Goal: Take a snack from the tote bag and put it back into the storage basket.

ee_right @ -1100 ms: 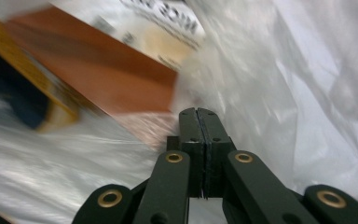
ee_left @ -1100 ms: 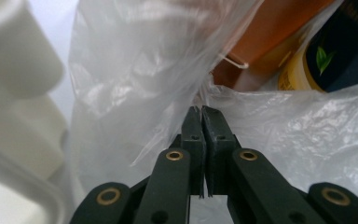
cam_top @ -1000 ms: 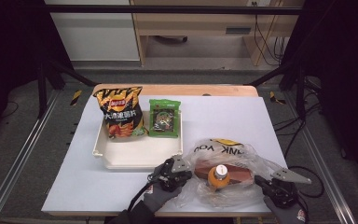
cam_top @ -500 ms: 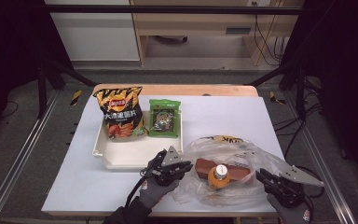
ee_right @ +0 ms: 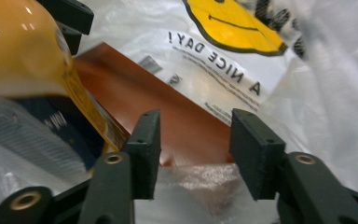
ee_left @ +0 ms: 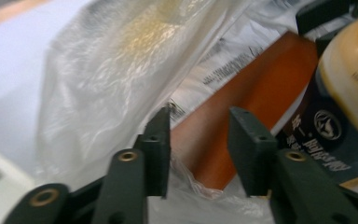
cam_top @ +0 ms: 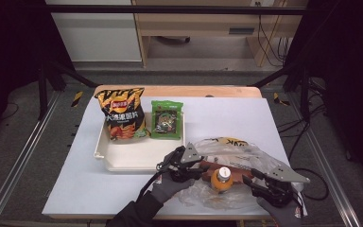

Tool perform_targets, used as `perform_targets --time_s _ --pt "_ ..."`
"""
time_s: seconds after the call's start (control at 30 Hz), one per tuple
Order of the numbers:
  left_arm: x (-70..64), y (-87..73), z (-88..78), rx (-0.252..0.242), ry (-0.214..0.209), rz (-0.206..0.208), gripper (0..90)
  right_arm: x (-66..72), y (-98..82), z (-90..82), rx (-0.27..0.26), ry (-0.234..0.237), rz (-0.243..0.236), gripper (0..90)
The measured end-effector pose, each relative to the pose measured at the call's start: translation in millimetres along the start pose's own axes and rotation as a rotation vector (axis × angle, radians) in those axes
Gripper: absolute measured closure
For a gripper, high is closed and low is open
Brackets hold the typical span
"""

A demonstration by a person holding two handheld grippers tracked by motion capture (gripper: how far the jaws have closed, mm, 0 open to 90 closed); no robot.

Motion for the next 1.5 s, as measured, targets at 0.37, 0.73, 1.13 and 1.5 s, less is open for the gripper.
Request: perform_targets --time_s 0.37,0.73,1.13,1.5 --pt "6.9 -10.7 6.5 0.054 -0.017 0.050 29.1 -3.8 -11.9 0.3 0.055 -0.025 -0.028 33.4" --pt "7.1 -14.7 16.6 0.105 -0.047 0.078 25.0 -10.9 -18.2 7.1 0.069 -0.008 -0.010 35.5" --pt "-1.0 -30.3 17.4 0.106 -0.070 0.038 35.1 -23.0 -18.5 8.2 0.031 -0.057 0.013 46.5" --pt "1.1 -43.2 20.7 0.121 -0.064 0.019 35.3 -21.2 -20.1 8.2 0.031 -0.051 0.014 45.7"
Point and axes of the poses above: each handheld gripper's, and its own axes: z roughly forward along the jaws, y roughly out of its top, x roughly to its left, the point moved 3 cm from there along z, roughly forward along the jaws, and after that the axes turned 9 degrees about -y, right-handed, at the moved point
